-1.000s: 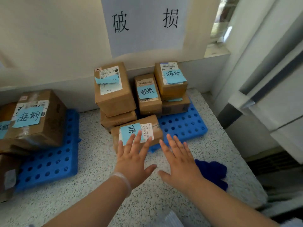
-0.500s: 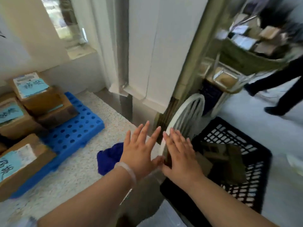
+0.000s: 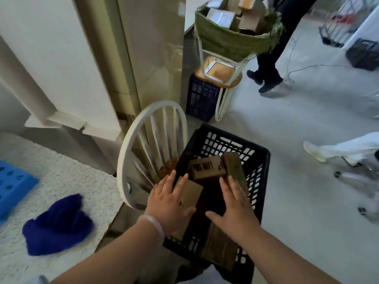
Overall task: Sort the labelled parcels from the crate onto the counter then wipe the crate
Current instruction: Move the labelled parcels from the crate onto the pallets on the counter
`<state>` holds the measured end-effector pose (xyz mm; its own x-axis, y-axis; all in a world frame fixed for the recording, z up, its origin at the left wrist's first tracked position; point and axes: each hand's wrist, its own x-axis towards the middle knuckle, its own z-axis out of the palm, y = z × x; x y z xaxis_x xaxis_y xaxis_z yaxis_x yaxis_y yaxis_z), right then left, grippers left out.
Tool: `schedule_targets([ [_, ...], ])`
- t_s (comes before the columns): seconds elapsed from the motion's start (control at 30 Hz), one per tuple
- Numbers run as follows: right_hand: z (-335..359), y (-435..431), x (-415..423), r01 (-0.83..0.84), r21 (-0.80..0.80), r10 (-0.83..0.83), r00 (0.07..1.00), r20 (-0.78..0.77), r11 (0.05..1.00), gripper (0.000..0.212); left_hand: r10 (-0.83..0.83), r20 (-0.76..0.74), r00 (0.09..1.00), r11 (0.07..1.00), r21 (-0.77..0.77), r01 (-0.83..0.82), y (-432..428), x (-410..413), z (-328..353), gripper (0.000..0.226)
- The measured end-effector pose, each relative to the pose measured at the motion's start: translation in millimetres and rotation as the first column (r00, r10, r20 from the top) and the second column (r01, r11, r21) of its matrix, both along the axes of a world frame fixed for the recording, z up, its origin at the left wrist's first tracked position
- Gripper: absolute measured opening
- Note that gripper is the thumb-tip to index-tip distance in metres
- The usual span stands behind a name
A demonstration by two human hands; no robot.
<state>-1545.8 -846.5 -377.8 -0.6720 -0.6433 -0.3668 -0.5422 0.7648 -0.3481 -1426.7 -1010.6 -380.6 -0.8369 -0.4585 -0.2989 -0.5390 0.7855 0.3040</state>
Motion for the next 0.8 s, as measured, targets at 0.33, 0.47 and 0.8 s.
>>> schedule_targets([
  [0.33, -68, -33, -4, -0.052, 0.14, -0.01, 0.912, 0.41, 0.989, 0.095, 0.065, 0.235, 0.97, 0.984, 0.148, -0.102, 10, -4, -64, 0.094],
  [0.47, -82, -45, -10, 0.03, 0.163, -0.114, 0.836, 0.537, 0.986, 0.083, 0.067, 0.316, 0.946, 0.972, 0.194, -0.133, 13, -6, -81, 0.094],
  [0.8, -106, -46, -8, 0.169, 0.123, -0.205, 0.663, 0.72, 0.978, 0.066, 0.098, 0.342, 0.935, 0.99, 0.066, -0.128, 22, -25, -99, 0.095],
])
